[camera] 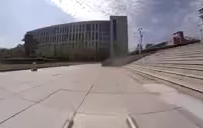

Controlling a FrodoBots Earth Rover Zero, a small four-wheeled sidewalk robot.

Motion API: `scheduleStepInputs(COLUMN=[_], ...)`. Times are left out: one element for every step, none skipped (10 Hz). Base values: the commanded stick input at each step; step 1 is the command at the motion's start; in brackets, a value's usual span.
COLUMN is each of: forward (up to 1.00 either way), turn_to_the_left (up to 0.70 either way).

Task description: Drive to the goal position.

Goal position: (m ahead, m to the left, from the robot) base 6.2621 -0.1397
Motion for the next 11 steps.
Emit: scheduleStepInputs(forward=[0.70, 0.70, 0.70, 0.70, 0.70, 0.70, 0.70, 0.70, 0.70, 0.70, 0.70], turn_to_the_left=[0.00, 0.00, 0.00, 0.00, 0.00, 0.00, 0.00, 0.00, 0.00, 0.00, 0.00])
